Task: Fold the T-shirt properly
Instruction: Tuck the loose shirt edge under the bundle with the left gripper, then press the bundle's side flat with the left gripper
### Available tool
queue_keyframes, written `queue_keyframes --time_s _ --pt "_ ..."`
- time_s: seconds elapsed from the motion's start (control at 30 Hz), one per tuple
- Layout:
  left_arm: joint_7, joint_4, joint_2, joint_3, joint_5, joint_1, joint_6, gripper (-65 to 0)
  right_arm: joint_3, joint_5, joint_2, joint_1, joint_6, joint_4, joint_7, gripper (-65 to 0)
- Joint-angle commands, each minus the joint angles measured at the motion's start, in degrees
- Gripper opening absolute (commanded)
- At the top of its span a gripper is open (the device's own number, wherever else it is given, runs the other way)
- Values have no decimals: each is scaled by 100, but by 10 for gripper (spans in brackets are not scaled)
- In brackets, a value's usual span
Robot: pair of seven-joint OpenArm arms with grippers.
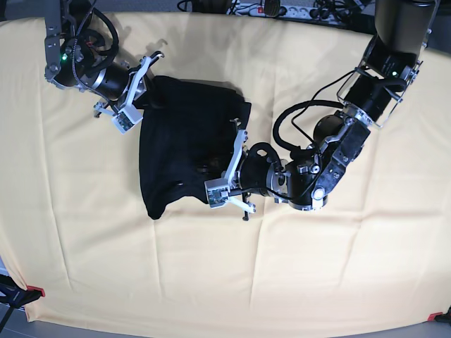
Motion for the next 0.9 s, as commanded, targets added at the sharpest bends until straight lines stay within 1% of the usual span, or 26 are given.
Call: queue_keyframes --time_s 0.0,0.03,0.1,0.13,0.2,0.27,0.33,0.37,0.43,0.5,0.57,0.63,0.67,0.7,0.77,0.8,0.87 --pt "-236 70 2 -70 210 -127 -23 -650 20 -61 50 -48 12 57 -70 -650" --pt "-439 44 0 -70 627 -114 -23 -650 20 -98 50 -87 12 57 -66 -650" --pt "-1051 -170 -2 -70 1526 -90 -23 -650 20 -142 50 -127 12 57 -68 -650" --pt "-1377 -380 0 -70 1899 -81 39 -650 20 -140 50 -140 12 57 -72 -650" --pt "-2013 -938 0 -70 2398 -81 450 -650 20 -140 50 -140 12 57 -70 -650" --pt "-2490 -1523 24 -70 2658 -83 748 -650 20 -140 50 -138 12 57 -68 -650" --pt "-2761 -1880 46 -70 2846 -118 837 -650 20 -140 50 -133 12 59 -63 -650" --pt "-2800 -1939 44 -70 2953 -153 850 -650 20 -140 50 -122 12 59 -63 -650" --pt "-2793 -1923 22 -72 3084 -291 1001 -650 20 -138 50 -120 12 59 -59 -650" --pt "-2747 -1821 -7 -127 3077 -452 1283 -650 22 -140 50 -122 12 59 -22 -650" --pt "-2481 -1655 -2 -299 2826 -614 1515 -650 20 -138 50 -125 12 59 -24 -650" --pt "-2052 -1425 0 -546 2214 -745 1486 -650 20 -140 50 -122 12 59 -24 -650" --pt "-1790 -1292 0 -697 1814 -787 1342 -650 20 -140 50 -122 12 59 -22 -650" --pt "-1530 -1158 4 -855 1355 -813 1060 -650 20 -140 50 -120 12 59 -22 -650" --pt "-992 -905 7 -1147 345 -815 216 -650 20 -140 50 -122 12 59 -22 -650" --pt "-660 -833 15 -1252 -188 -813 -23 -650 20 -140 50 -120 12 59 -22 -650" --pt "-17 -802 20 -1320 -1161 -811 -23 -650 20 -138 50 -120 12 59 -17 -650"
